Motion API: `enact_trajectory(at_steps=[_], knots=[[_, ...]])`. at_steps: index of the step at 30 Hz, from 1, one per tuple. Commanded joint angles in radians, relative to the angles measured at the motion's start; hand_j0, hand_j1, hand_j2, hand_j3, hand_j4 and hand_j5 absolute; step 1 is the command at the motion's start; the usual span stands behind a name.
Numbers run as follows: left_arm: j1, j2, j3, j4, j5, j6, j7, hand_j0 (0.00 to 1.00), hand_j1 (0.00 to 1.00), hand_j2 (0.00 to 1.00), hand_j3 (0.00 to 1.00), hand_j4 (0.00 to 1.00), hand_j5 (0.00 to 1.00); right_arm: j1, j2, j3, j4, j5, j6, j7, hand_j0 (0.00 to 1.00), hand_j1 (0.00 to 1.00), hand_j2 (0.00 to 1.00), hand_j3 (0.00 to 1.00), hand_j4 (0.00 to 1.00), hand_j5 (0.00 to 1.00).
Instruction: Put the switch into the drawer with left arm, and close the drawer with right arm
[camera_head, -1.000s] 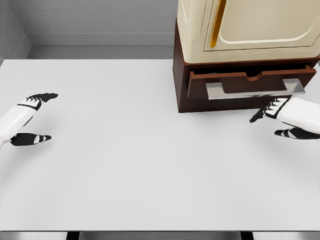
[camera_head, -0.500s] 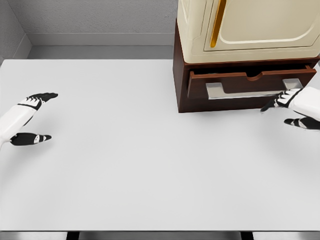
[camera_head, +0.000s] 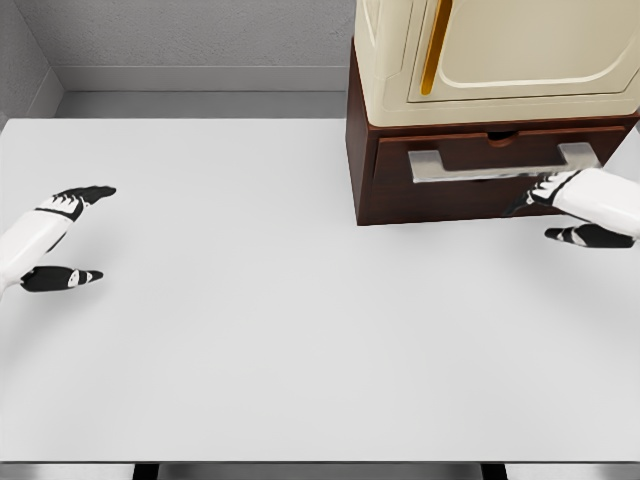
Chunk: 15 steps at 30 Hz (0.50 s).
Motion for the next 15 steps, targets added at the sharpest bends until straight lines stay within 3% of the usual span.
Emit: enact_trajectory(at_steps=[1,15], knots=[[0.002,0.001,0.0,0.0,0.009,0.002,0.0,1.0,1.0,1.0,1.0,1.0,1.0,-0.002,0.005,0.005,0.014,-0.004,0.002,0.004,0.7,0.7,0.7,0.7,0.7,0.7],[0.002,0.001,0.0,0.001,0.009,0.002,0.0,1.0,1.0,1.0,1.0,1.0,1.0,-0.012,0.017,0.007,0.034,0.001,0.002,0.009,0.71,0.71,0.71,0.71,0.71,0.71]])
